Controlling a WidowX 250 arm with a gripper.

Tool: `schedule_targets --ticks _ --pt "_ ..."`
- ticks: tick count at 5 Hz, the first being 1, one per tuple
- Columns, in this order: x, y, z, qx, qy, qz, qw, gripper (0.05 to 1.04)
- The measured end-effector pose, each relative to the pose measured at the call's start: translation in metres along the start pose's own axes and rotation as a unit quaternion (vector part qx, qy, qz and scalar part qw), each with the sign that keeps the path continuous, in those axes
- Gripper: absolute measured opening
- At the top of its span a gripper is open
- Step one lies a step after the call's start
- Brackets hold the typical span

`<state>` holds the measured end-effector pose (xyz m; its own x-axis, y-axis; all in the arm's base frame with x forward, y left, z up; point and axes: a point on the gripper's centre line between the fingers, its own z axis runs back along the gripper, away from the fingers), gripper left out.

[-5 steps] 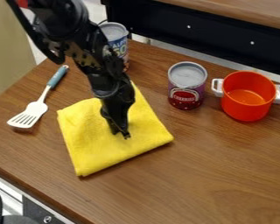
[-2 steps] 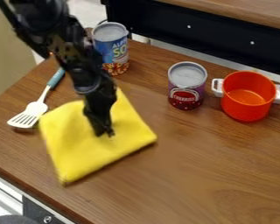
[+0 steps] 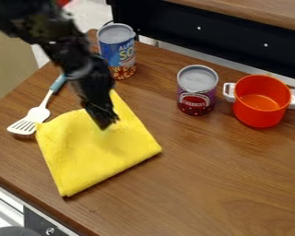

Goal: Mametraka lamba iray eo aminy latabatra

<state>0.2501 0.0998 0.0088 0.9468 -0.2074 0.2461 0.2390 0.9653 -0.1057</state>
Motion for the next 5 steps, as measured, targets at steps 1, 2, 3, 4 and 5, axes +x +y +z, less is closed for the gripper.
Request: schedule_targets --ticks 1,2,3,4,5 --pt "0.002 0.006 0.004 0.009 -0.029 0.024 0.9992 0.052" --pt "0.009 0.002 0.014 0.012 -0.052 0.034 0.998 0.052" --pt "0.011 -0.005 0.017 0.009 -0.044 0.055 0.9975 0.052" --pt "0.017 -0.018 0.02 0.007 -0.035 0.061 0.9975 0.052" --pt "0.029 -0.043 0.016 0.019 -0.021 0.067 0.9973 0.052"
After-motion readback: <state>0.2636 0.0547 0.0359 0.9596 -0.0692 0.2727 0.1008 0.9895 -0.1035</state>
